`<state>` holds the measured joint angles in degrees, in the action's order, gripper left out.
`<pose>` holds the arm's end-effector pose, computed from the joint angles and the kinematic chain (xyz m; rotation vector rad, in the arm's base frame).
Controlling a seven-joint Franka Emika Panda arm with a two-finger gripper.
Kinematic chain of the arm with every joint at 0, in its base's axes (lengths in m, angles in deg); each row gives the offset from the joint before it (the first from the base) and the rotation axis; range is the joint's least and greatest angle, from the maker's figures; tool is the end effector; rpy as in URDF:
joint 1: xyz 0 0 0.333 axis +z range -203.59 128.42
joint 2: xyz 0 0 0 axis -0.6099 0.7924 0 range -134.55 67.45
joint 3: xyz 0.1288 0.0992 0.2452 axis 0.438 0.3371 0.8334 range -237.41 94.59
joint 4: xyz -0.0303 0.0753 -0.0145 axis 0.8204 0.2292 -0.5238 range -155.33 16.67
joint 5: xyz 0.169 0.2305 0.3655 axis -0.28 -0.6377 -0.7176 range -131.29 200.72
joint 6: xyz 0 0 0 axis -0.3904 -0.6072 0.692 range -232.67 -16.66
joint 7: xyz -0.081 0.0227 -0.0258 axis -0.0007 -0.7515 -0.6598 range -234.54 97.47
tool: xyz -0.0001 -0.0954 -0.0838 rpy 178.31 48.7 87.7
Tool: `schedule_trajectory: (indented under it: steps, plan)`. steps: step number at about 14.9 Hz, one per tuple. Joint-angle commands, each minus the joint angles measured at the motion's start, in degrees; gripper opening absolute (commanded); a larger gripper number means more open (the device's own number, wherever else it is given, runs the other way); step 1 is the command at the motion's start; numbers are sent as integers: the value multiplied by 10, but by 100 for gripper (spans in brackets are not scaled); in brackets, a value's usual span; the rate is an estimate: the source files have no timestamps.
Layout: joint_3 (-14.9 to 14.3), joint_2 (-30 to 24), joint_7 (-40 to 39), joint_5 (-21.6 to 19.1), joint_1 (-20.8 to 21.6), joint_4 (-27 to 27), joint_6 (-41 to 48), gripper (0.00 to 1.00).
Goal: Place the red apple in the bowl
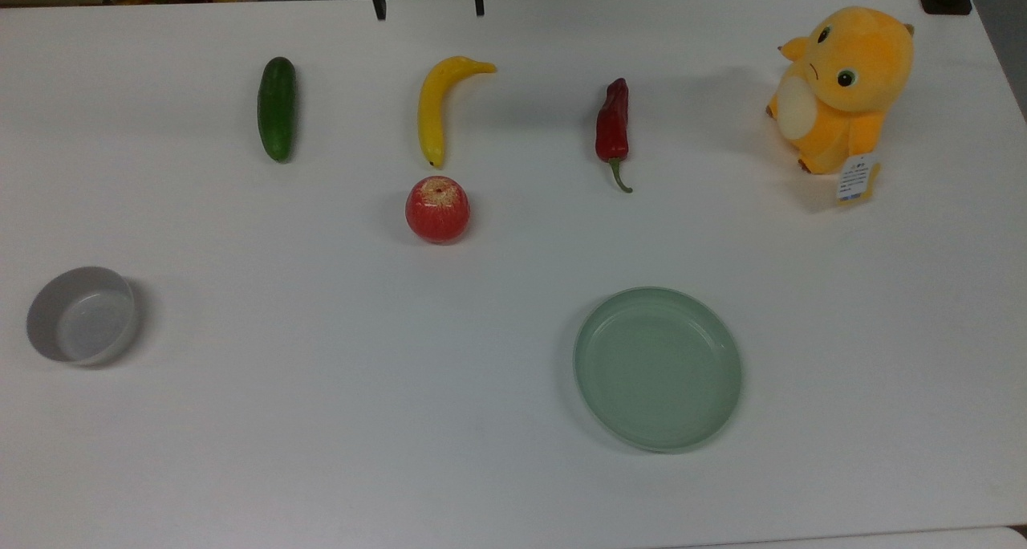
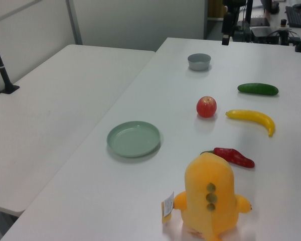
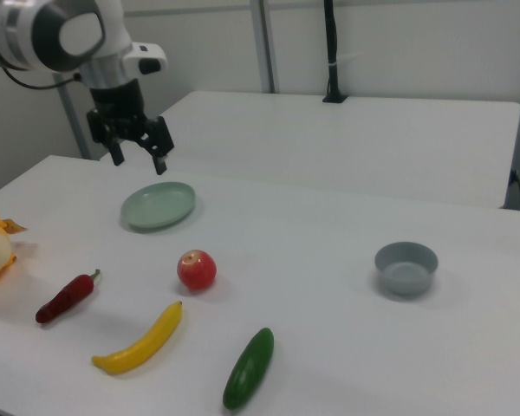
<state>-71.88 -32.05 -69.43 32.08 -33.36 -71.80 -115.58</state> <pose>0.6461 0.0477 0.5551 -3.0904 -0.1180 -0.1046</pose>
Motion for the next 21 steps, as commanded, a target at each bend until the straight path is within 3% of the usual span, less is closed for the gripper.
schedule_trajectory:
  steps: [1, 4, 12, 21]
  plan:
    - [-1, 42, -34, 4, -9, -3, -57, 100]
    - [-1, 86, -43, 4, -20, -10, -100, 100]
    - [3, 111, -37, 22, -14, -133, -264, 100]
    - [12, 145, -26, 44, -11, -159, -289, 100]
